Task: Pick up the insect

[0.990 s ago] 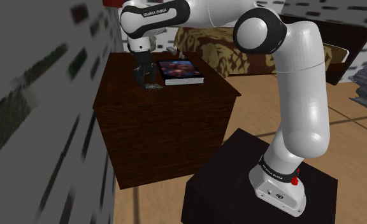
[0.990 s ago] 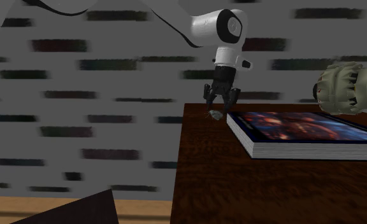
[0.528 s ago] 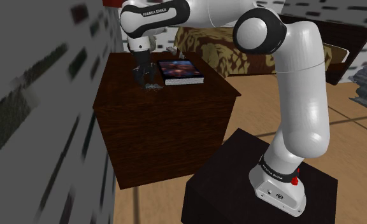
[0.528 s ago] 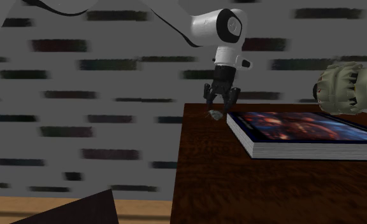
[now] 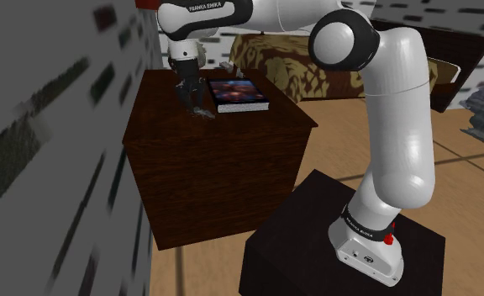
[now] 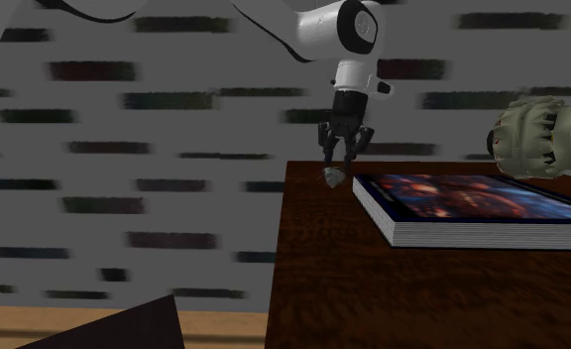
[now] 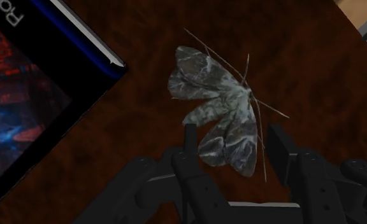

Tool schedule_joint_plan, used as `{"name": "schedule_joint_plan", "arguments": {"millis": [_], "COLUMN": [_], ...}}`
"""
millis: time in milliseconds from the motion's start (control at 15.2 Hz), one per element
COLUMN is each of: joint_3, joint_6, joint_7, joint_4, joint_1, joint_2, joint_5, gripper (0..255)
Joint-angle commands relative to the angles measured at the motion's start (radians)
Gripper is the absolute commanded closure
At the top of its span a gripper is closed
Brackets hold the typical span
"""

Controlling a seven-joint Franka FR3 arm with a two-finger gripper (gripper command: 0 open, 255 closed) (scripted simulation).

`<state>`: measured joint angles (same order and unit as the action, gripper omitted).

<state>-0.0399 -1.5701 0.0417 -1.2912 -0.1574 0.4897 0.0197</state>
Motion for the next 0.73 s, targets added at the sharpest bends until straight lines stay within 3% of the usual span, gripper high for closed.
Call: {"name": "schedule_joint_plan", "arguments": {"millis": [0, 660], "joint_3": [0.0, 0.0], "joint_6": [0.028, 0.148], "joint_7": [0.0, -0.004], "joint_4": [0.029, 0.167], "joint_1": [0.0, -0.001], "joint_2": [0.003, 0.02], "joint_5": [0.0, -0.001], "gripper": [255, 255]}}
